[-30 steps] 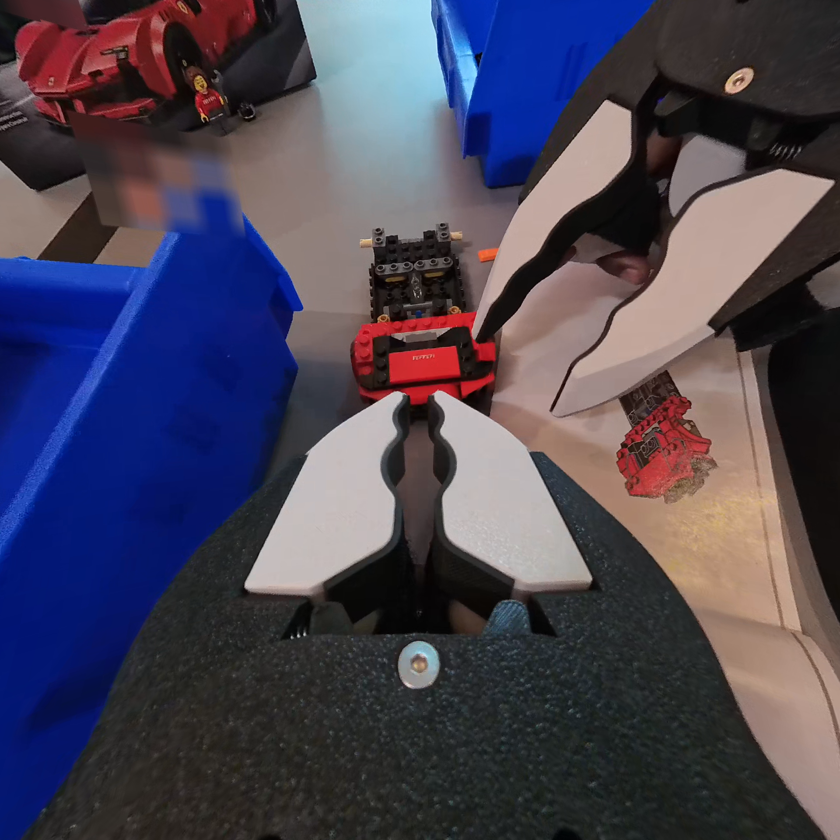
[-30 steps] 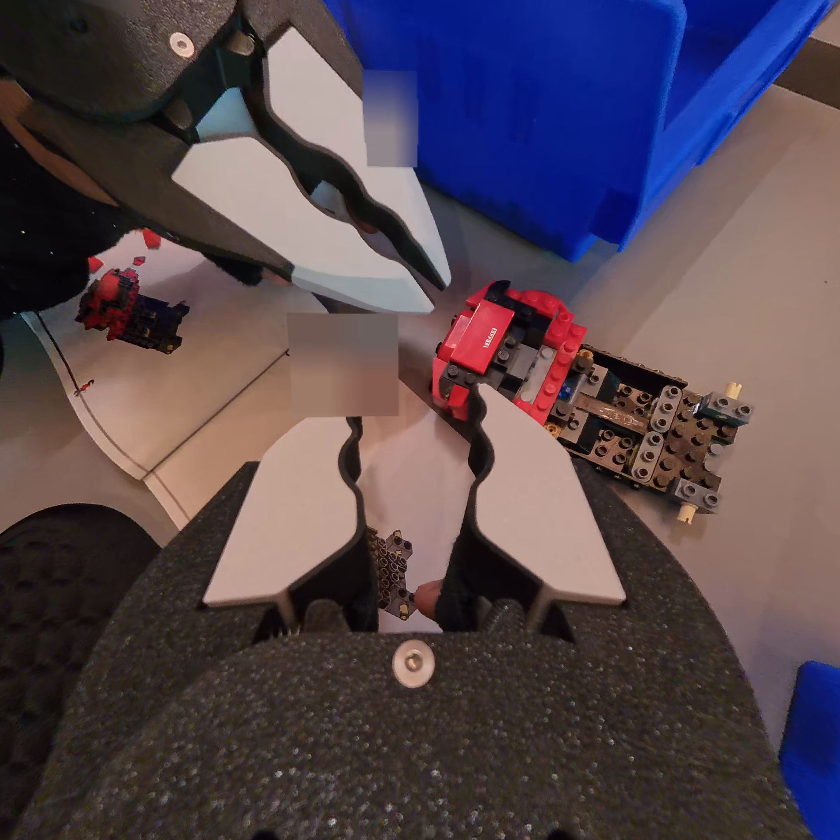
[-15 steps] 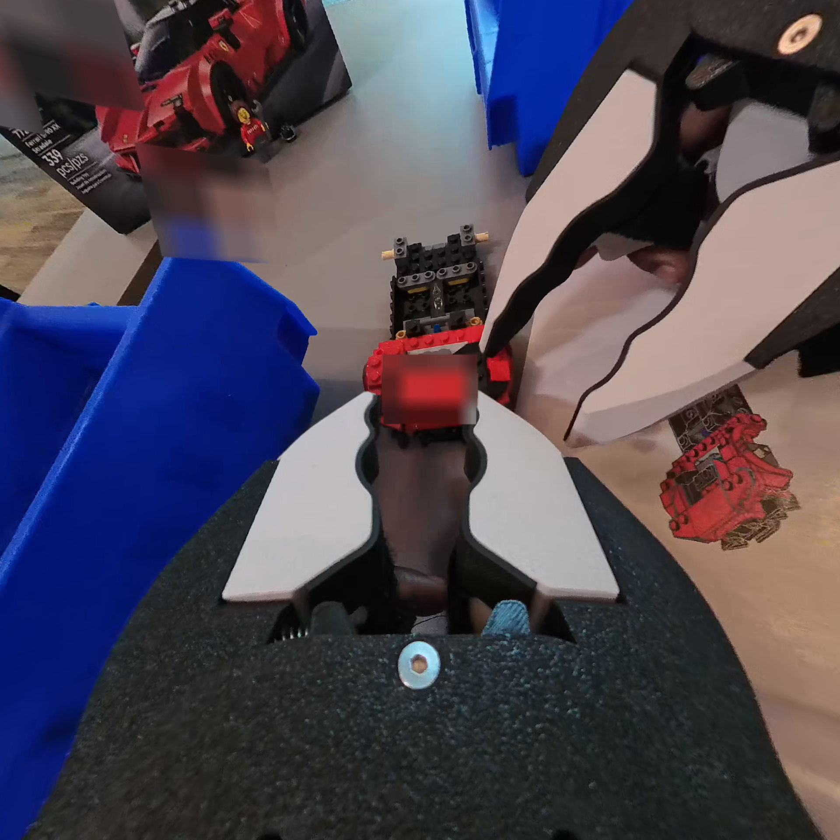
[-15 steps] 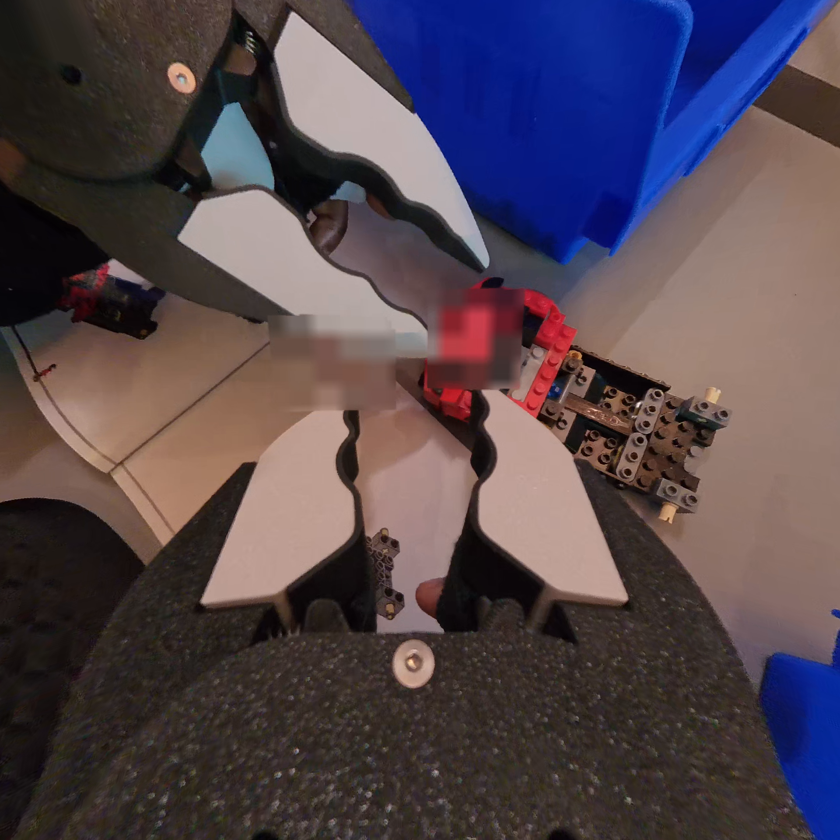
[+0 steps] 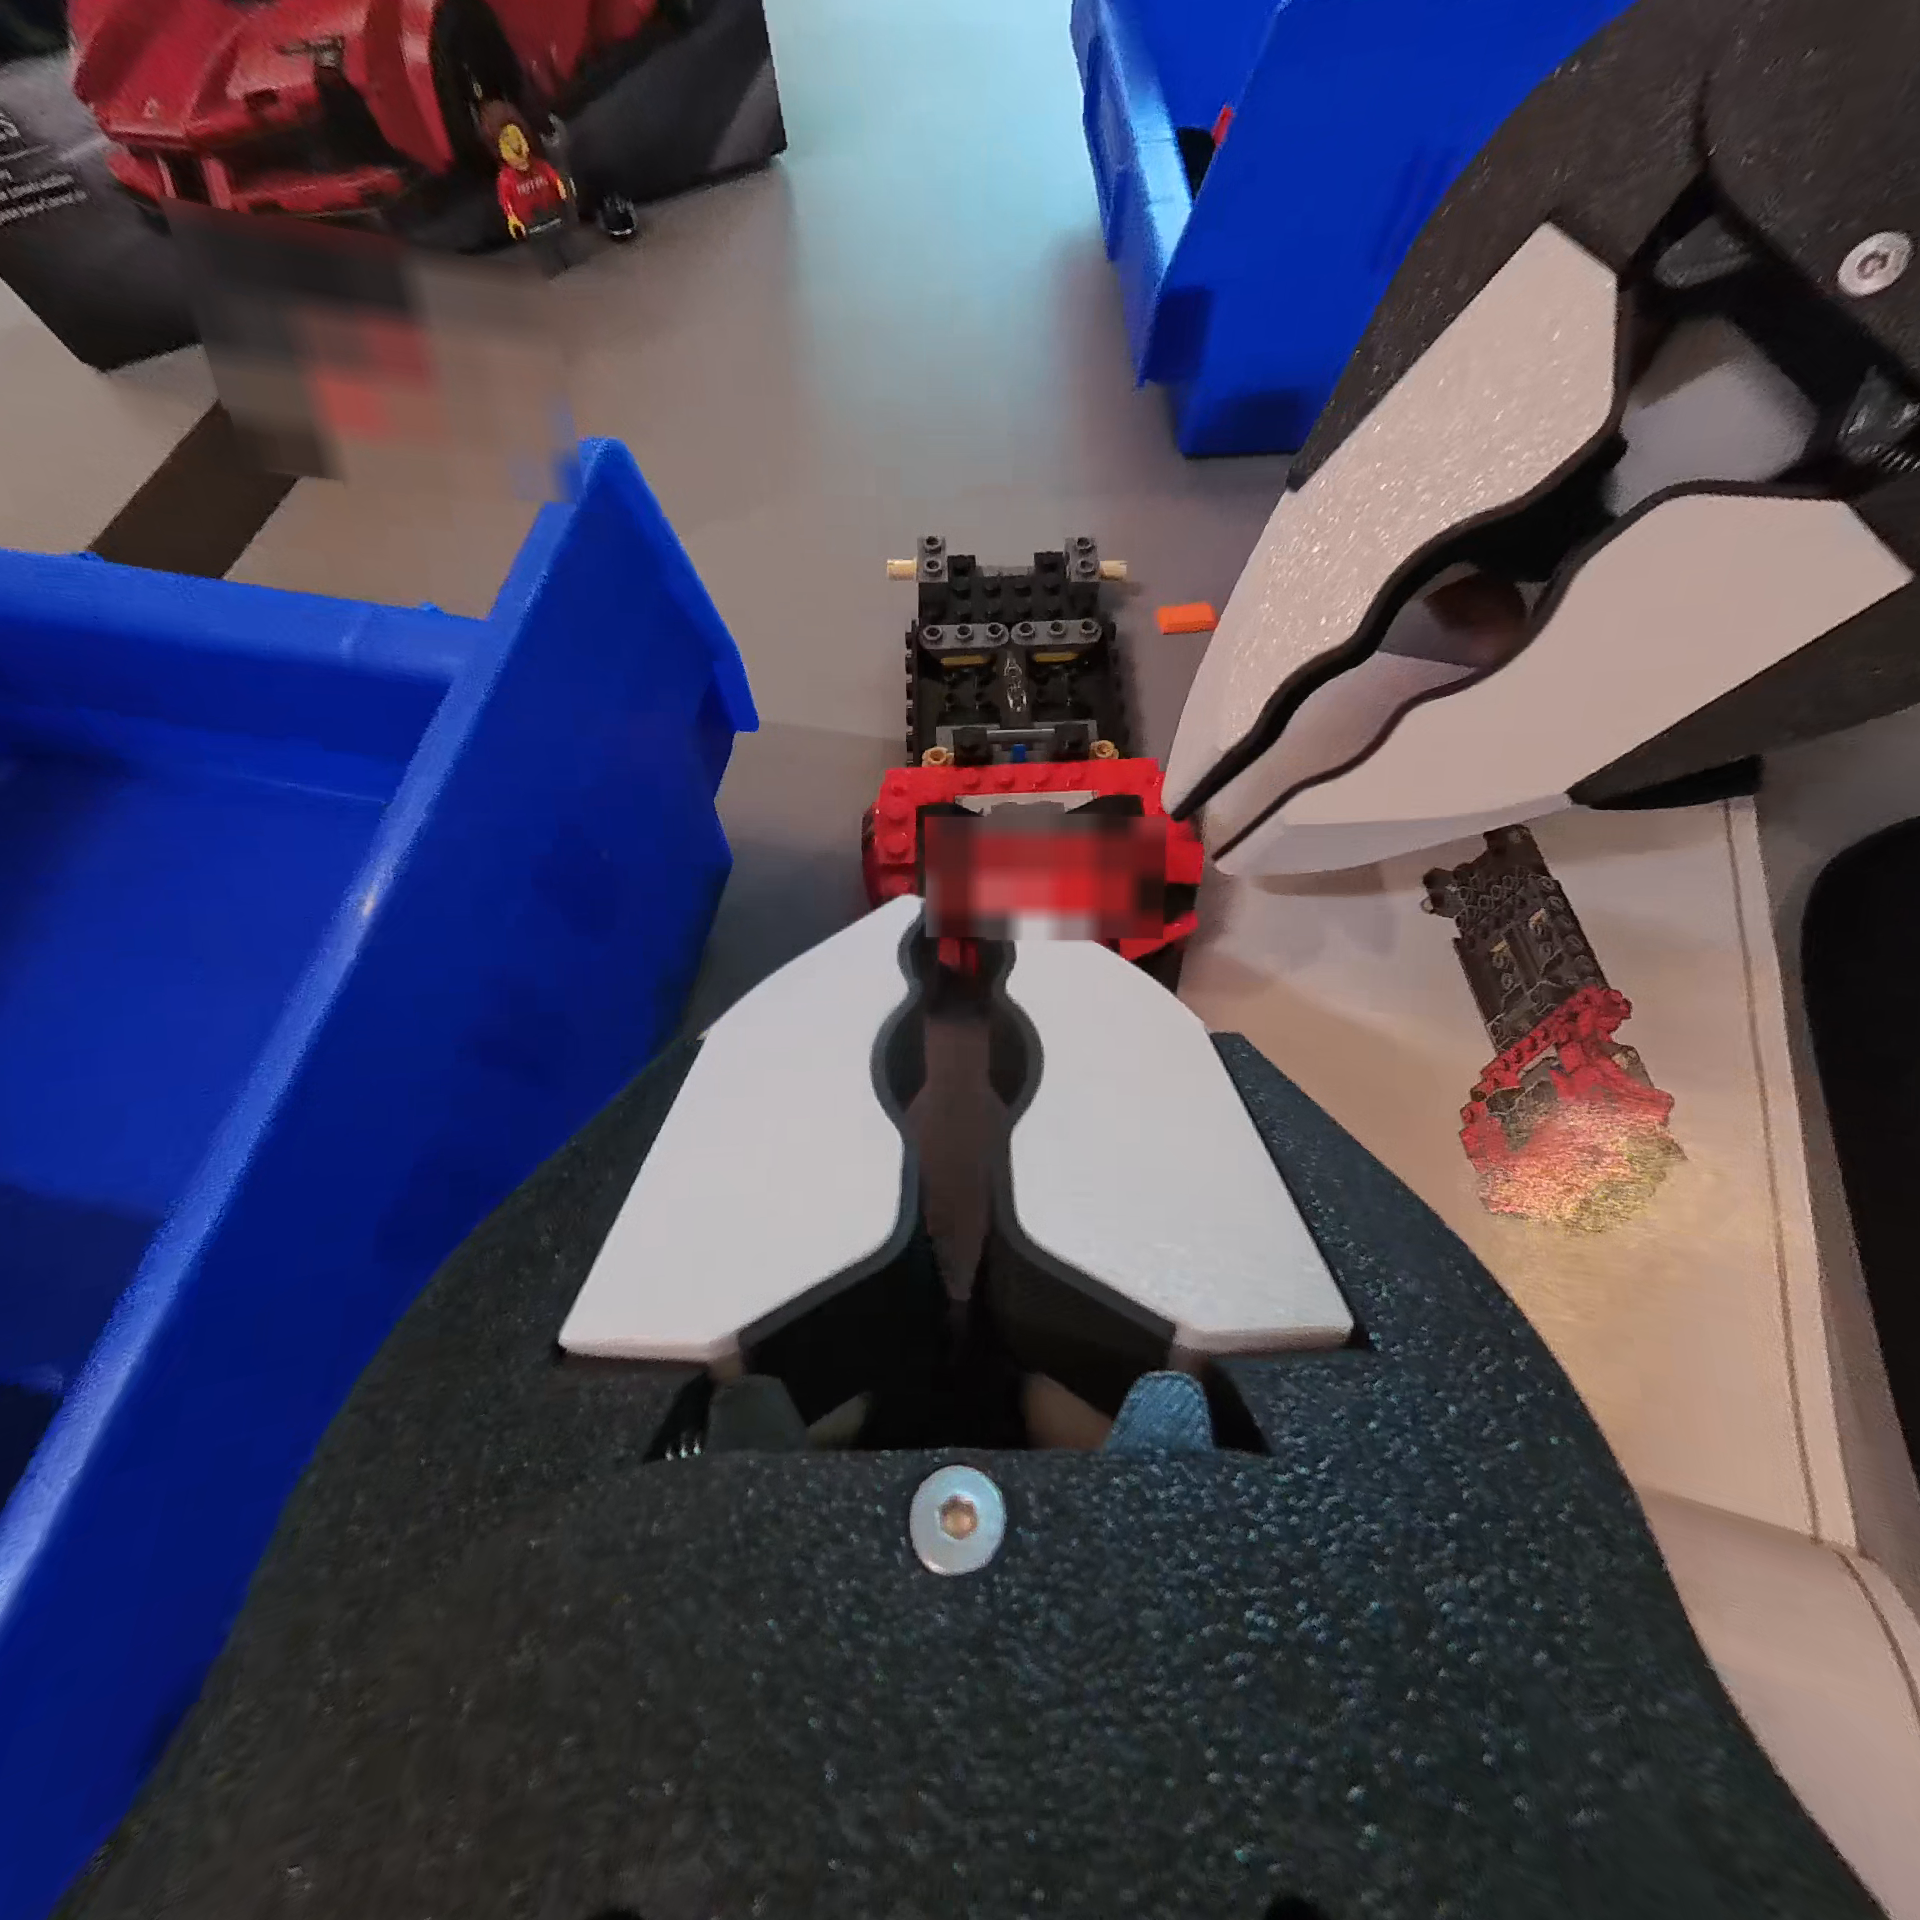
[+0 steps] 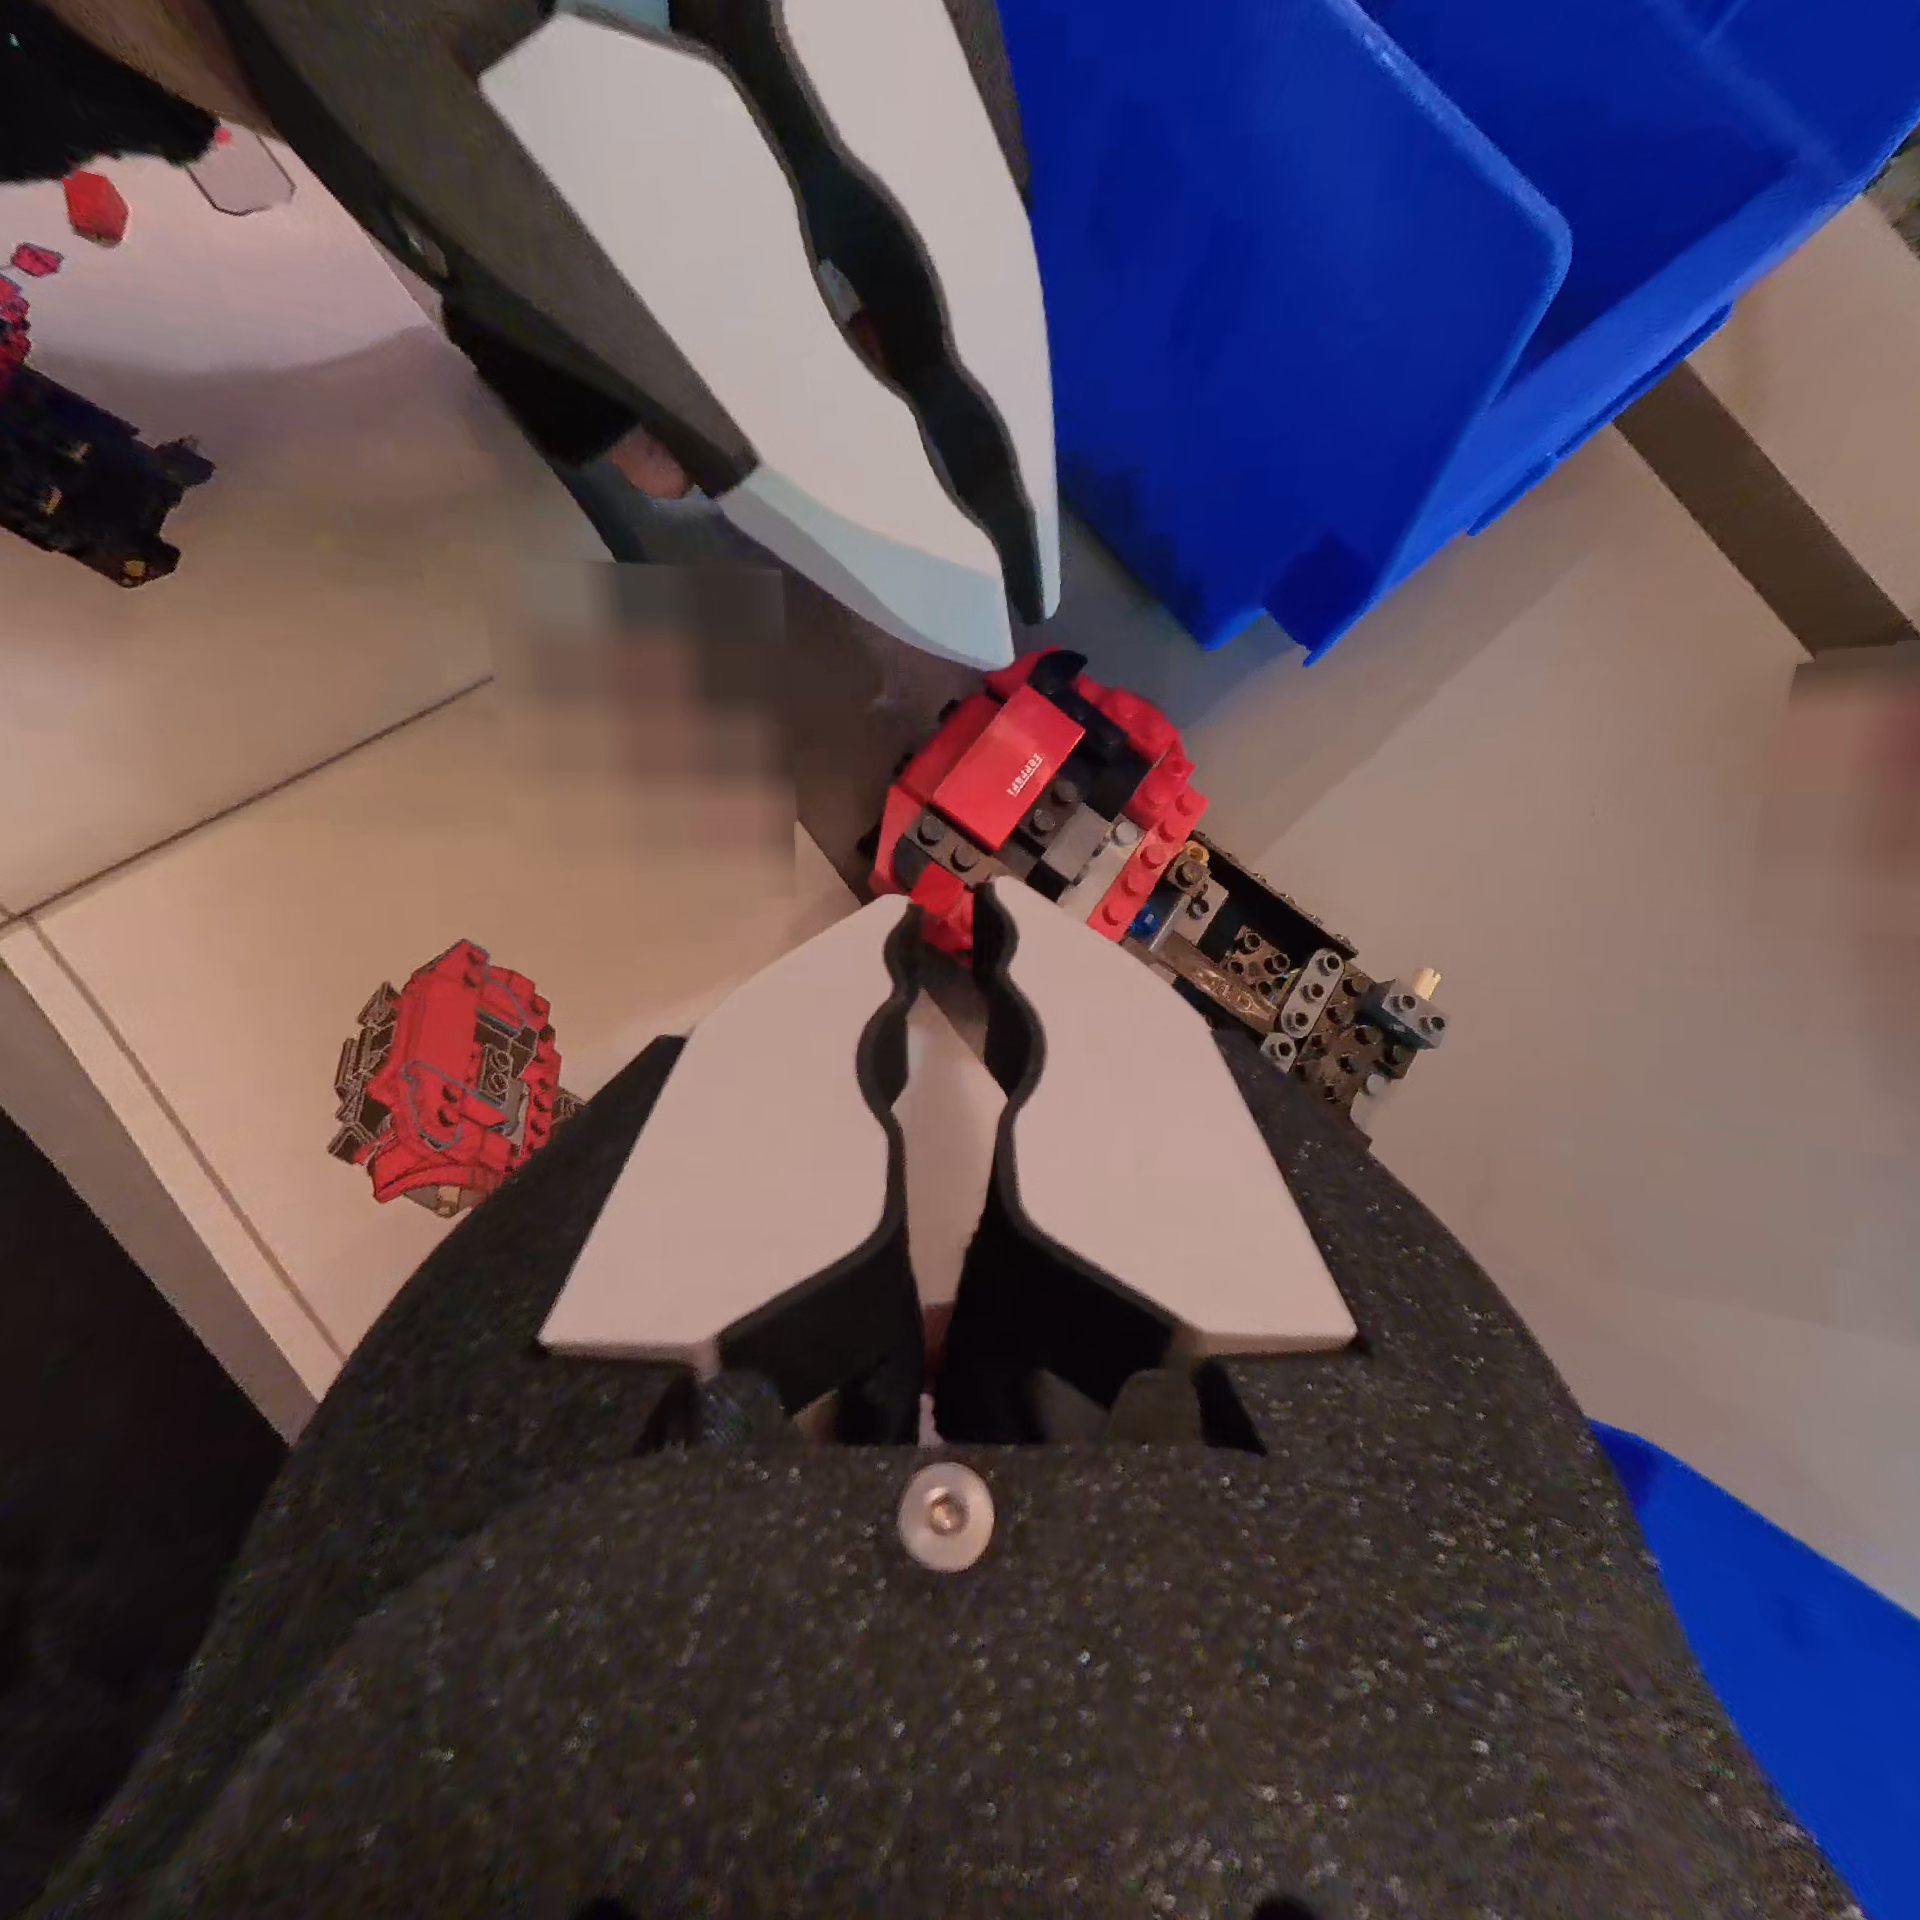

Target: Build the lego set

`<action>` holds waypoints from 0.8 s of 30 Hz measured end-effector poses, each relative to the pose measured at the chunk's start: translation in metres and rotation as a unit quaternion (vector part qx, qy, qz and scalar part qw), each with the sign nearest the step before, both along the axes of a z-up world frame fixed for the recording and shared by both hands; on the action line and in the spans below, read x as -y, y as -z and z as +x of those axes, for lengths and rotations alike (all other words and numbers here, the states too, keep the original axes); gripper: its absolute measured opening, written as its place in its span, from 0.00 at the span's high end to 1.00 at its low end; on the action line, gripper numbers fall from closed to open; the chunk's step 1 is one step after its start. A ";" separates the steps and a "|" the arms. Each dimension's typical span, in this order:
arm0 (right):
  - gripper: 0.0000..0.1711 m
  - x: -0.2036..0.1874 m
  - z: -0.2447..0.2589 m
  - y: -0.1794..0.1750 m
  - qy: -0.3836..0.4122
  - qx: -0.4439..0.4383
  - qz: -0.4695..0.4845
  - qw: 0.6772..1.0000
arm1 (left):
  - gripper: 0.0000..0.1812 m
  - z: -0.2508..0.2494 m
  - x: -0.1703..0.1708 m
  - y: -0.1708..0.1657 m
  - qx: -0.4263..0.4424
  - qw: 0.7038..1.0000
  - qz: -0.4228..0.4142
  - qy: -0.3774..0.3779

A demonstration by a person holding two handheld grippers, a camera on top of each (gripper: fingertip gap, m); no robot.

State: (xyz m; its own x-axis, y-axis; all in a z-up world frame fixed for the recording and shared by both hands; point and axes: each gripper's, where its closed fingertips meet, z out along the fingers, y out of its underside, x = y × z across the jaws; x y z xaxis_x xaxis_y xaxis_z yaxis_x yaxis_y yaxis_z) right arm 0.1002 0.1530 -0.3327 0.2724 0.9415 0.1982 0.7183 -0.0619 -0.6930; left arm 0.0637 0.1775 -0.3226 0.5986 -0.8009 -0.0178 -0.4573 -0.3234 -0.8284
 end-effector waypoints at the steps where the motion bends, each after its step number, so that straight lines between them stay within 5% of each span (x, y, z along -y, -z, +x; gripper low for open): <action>1: 0.95 0.000 -0.001 0.000 0.000 -0.004 -0.002 1.000 | 0.96 0.000 0.000 0.001 0.004 1.000 0.001 -0.001; 24: 0.97 -0.002 -0.004 0.004 0.051 -0.003 -0.128 0.990 | 1.00 0.012 0.011 0.015 0.039 0.997 -0.051 0.041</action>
State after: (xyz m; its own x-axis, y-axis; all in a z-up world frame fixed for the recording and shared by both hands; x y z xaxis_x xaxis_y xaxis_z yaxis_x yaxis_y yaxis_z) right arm 0.0965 0.1549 -0.3369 0.3687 0.9284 -0.0459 0.6953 -0.3083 -0.6492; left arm 0.0758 0.1667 -0.3372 0.5266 -0.8430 0.1098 -0.4221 -0.3714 -0.8269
